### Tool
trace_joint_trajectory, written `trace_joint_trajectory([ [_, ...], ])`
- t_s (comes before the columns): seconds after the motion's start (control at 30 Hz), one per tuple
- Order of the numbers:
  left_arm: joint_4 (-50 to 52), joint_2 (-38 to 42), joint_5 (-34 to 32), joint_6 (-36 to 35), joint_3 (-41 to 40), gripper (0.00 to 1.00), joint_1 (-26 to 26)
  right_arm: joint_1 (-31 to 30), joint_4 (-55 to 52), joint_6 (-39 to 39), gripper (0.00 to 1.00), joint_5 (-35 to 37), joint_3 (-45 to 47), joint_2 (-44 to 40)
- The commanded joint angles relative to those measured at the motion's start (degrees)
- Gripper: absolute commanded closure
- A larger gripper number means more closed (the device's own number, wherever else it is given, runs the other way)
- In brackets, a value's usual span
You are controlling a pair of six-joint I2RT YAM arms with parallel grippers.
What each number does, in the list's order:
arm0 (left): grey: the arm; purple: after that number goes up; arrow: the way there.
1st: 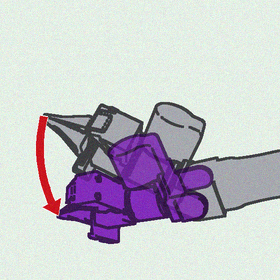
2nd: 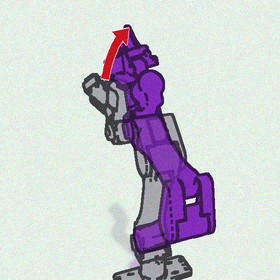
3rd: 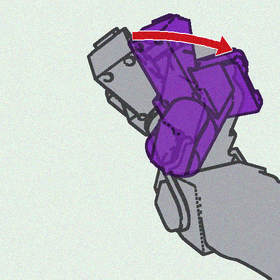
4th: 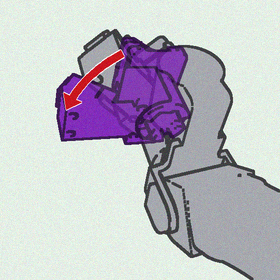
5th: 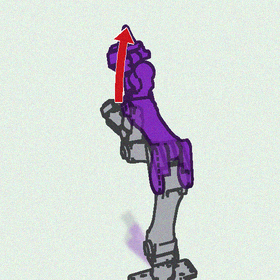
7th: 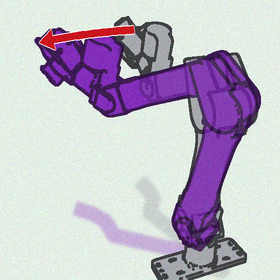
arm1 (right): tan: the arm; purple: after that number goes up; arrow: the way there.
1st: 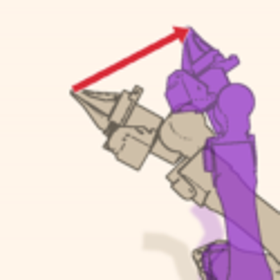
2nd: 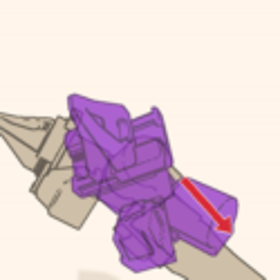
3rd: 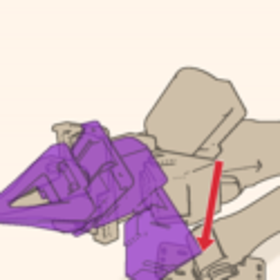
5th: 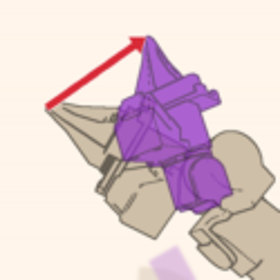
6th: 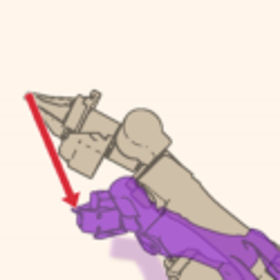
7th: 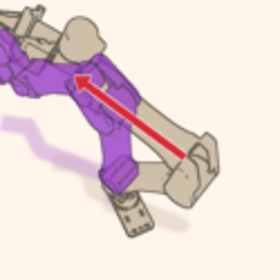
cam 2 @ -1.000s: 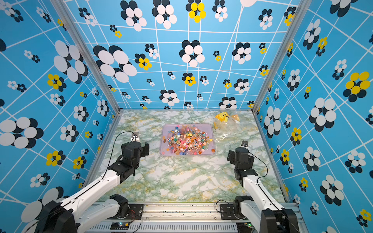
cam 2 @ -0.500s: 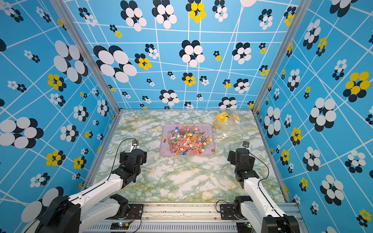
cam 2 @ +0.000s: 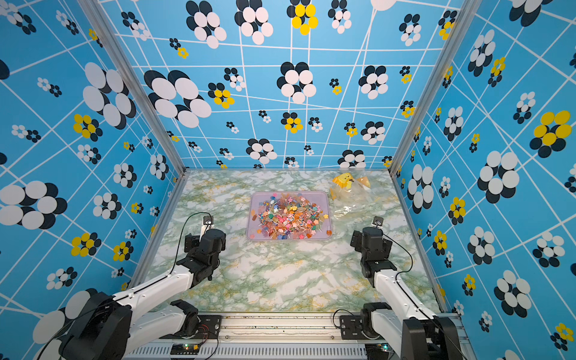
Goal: Pour candies out of the ziploc bag
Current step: Reset both arms
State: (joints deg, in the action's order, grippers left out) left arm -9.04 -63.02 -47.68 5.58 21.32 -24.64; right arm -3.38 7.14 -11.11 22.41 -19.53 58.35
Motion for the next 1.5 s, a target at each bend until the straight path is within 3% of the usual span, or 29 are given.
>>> trace_joint_trajectory([
  [0.0, 6.5, 2.7, -4.8, 2.7, 0.4, 0.01, -1.4, -0.5, 2.4, 0.9, 0.01, 0.2, 0.5, -0.7],
  [0.1, 11.5, 4.4, -9.4, 2.9, -0.1, 0.0, -3.8, -0.5, 2.7, 0.8, 0.01, 0.4, 1.1, -1.9],
  [0.27, 6.5, 7.5, -7.0, 1.6, -2.1, 0.0, -2.2, -0.6, 4.1, 0.0, 0.01, -1.2, -0.9, 2.6],
  [0.4, 0.8, 3.4, -6.3, -0.9, -1.6, 0.01, -2.0, -0.5, 5.7, -0.3, 0.01, -1.4, -2.1, 5.4],
  [0.57, -13.6, -0.4, -5.8, -5.8, -3.4, 0.01, -1.9, -0.6, 9.5, -0.3, 0.01, -0.5, -1.4, 6.5],
  [1.23, -48.1, -19.4, -3.7, -20.0, -2.7, 0.01, -2.2, -0.6, 16.1, -0.1, 0.01, 0.9, -2.9, 11.8],
  [1.47, -51.4, -20.2, -2.8, -20.7, -3.4, 0.01, -2.1, -0.6, 18.5, 0.5, 0.01, 1.4, -4.0, 14.5],
])
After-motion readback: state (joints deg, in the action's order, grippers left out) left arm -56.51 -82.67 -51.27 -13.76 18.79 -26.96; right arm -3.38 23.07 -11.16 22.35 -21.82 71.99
